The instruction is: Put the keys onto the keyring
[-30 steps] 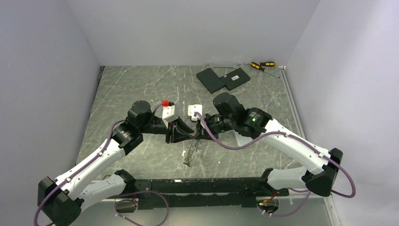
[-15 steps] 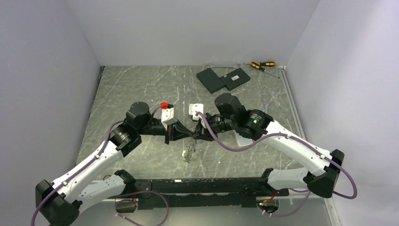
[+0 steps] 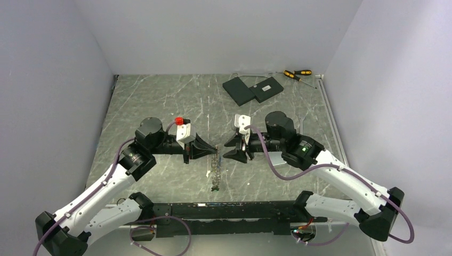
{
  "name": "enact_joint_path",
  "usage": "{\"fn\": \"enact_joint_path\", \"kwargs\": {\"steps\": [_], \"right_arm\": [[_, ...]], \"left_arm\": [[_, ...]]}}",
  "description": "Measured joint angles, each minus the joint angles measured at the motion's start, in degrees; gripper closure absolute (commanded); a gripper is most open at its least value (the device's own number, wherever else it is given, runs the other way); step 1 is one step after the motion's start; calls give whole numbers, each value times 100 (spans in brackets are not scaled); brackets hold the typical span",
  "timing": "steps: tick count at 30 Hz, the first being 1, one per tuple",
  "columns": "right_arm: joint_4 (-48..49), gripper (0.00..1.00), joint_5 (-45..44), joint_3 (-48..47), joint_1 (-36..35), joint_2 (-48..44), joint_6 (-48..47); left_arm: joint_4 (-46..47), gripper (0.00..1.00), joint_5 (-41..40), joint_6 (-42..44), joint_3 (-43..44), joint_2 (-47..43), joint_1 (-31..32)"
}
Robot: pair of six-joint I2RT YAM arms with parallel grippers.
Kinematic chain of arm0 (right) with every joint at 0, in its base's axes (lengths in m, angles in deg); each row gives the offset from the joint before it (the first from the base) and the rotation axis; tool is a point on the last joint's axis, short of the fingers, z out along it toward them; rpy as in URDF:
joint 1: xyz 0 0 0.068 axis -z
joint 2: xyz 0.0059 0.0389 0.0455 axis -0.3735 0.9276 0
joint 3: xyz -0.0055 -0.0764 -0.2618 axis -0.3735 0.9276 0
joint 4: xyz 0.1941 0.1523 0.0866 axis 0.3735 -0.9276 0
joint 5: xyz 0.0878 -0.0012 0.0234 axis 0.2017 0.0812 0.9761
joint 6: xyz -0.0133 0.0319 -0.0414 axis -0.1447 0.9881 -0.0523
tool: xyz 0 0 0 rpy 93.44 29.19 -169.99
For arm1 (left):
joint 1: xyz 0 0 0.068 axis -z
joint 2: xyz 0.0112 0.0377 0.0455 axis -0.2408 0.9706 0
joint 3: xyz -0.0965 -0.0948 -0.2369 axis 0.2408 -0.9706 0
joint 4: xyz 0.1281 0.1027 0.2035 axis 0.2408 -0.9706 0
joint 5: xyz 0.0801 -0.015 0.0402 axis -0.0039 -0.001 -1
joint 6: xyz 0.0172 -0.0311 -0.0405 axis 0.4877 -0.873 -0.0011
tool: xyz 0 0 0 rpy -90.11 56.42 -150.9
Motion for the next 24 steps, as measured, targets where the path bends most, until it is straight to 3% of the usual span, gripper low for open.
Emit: {"fn": "enact_joint_path", "kwargs": {"steps": [5, 16, 24], "right_arm": [[208, 63, 254, 0, 2, 186, 96], [297, 100, 562, 0, 2, 389, 136], [299, 100, 640, 0, 2, 413, 140]], "left_arm": [[63, 100, 42, -4, 0, -28, 0], [61, 100, 39, -2, 0, -37, -2], [92, 100, 42, -42, -22, -48, -31]]}}
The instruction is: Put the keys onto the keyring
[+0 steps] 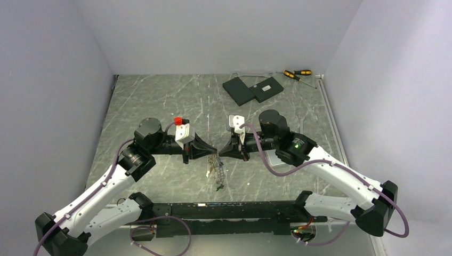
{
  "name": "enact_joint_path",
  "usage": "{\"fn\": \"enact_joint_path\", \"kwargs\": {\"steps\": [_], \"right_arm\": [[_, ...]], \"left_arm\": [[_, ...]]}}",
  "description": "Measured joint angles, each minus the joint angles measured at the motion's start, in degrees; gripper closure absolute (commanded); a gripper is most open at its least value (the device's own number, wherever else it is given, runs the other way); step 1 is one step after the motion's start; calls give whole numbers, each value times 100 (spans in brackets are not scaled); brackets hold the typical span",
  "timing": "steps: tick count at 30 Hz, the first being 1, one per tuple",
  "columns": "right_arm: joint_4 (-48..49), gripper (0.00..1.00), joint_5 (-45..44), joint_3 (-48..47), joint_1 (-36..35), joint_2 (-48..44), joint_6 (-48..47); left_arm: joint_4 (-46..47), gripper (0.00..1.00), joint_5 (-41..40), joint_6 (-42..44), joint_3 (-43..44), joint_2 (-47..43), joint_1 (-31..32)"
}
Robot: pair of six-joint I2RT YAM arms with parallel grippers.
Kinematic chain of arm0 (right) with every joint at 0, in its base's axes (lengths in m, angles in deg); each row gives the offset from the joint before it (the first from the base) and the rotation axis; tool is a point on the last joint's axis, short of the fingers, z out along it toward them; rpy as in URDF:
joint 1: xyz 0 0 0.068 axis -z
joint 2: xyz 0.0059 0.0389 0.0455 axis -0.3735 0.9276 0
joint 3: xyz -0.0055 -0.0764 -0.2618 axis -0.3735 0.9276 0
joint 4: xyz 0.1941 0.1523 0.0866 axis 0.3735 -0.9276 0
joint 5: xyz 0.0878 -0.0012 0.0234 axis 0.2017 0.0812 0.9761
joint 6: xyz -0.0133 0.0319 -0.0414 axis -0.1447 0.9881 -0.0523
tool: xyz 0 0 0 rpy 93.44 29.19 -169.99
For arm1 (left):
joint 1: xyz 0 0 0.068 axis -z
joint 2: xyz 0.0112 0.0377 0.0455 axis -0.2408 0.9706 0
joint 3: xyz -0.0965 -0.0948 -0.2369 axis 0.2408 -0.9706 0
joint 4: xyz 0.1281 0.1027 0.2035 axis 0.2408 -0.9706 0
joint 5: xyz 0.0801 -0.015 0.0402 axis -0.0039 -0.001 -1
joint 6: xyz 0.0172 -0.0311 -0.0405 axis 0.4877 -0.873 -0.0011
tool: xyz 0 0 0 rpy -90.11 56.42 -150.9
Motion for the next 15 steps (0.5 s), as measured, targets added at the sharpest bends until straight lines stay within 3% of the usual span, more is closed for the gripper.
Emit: {"fn": "enact_joint_path", "kwargs": {"steps": [15], "right_arm": [[645, 100, -15, 52, 7, 0, 385]], "left_arm": [[732, 100, 160, -675, -140, -116, -321]]}}
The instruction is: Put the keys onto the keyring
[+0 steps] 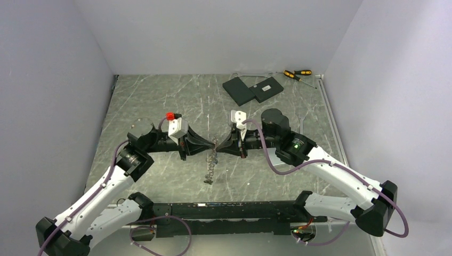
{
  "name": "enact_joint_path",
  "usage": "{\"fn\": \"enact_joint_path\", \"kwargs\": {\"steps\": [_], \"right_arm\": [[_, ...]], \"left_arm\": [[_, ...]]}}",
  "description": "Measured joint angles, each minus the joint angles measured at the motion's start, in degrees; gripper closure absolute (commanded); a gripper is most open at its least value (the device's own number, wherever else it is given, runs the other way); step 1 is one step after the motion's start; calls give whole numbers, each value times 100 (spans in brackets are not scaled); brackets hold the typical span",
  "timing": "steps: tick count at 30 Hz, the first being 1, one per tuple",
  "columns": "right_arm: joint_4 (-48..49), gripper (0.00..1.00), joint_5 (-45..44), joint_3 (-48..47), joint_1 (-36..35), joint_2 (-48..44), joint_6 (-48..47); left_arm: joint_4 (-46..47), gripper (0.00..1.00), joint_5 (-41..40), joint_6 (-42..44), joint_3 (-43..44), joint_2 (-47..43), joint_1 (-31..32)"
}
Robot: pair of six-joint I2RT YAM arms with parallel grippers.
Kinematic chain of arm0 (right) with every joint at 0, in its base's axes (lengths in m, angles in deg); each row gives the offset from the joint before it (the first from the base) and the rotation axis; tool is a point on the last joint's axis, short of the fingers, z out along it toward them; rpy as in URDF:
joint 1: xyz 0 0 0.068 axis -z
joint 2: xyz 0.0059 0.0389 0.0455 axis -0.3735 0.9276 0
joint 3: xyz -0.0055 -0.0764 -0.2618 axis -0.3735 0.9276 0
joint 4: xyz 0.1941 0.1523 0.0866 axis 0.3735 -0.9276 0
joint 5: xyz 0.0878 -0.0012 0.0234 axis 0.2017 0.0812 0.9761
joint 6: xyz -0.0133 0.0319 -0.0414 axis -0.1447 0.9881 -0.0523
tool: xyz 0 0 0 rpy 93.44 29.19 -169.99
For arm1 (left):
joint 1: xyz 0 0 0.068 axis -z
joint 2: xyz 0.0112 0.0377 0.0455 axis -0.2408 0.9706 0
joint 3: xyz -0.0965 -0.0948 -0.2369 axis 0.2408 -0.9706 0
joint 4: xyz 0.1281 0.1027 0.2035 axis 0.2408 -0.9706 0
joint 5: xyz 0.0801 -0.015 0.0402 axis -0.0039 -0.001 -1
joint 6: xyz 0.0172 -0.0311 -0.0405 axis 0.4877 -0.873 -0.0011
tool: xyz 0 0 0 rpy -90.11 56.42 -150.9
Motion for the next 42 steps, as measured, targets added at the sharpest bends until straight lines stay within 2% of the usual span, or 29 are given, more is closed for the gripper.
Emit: {"fn": "enact_joint_path", "kwargs": {"steps": [18, 36, 37, 40, 42], "right_arm": [[726, 100, -216, 39, -98, 9, 444], [1633, 100, -723, 144, -361, 192, 1095], [1674, 98, -791, 153, -372, 188, 1115], [1698, 74, -992, 153, -393, 188, 1139], [1663, 62, -1045, 151, -398, 192, 1137]], "left_arm": [[984, 100, -11, -713, -203, -190, -273], [2667, 100, -922, -1875, -879, -481, -319], [2704, 100, -975, -1886, -896, -498, -317], [2787, 100, -1126, -1952, -962, -557, -315], [2850, 100, -1215, -1993, -1010, -601, -313]]}}
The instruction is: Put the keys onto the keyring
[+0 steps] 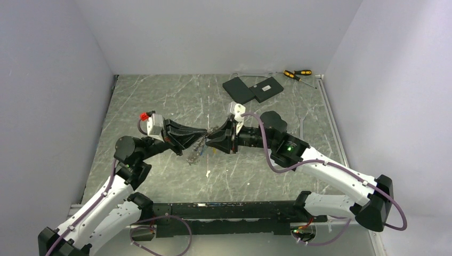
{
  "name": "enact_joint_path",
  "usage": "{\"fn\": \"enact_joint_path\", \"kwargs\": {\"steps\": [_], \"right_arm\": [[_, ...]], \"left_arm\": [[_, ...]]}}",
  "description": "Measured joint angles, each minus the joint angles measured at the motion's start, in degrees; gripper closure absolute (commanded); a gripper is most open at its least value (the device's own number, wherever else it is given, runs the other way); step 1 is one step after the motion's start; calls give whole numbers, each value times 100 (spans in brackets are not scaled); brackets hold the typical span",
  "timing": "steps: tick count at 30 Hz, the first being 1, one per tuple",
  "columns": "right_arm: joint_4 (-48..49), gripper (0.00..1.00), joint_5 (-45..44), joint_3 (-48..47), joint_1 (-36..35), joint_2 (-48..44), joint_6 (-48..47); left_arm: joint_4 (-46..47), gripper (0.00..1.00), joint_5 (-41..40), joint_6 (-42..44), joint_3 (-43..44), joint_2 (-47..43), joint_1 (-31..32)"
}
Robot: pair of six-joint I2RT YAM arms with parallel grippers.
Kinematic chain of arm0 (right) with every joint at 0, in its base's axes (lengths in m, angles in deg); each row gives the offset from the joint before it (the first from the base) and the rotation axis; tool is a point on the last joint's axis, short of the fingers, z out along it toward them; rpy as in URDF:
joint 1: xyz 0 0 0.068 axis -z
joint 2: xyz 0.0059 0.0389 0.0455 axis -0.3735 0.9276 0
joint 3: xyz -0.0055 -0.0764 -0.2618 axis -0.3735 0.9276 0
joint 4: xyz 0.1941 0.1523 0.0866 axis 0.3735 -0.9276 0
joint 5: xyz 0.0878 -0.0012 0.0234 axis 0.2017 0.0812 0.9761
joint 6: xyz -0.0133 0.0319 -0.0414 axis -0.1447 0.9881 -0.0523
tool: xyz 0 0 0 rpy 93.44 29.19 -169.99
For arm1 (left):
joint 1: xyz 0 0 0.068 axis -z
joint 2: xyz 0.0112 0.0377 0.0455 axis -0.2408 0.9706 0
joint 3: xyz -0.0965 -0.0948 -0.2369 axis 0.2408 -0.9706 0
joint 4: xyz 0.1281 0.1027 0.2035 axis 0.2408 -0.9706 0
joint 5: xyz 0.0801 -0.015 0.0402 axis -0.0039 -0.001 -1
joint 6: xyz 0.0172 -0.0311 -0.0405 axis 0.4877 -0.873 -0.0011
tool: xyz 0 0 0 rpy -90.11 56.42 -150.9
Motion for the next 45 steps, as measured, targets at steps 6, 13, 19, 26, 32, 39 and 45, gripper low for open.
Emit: {"fn": "enact_joint_path", "kwargs": {"steps": [6, 13, 19, 26, 32, 39, 45], "right_arm": [[-260, 55, -2, 2, 0, -22, -179], [-352, 55, 9, 7, 0, -372, -496], [-391, 55, -72, 7, 0, -636, -728], [-400, 60, -269, 4, 0, -686, -844], [-380, 66, -262, -15, 0, -636, -844], [-380, 65, 0, -157, 0, -472, -844], [-365, 75, 219, -173, 0, -435, -835]], "left_arm": [[264, 100, -162, -151, -20, -24, 0], [498, 100, -205, -262, -105, -22, 0], [535, 100, -199, -323, -129, -22, 0], [748, 100, -122, -382, -203, -2, 0], [988, 100, 50, -498, -203, 125, 0], [1257, 100, 295, -640, -205, 262, 0], [1390, 100, 380, -723, -208, 308, 0]]}}
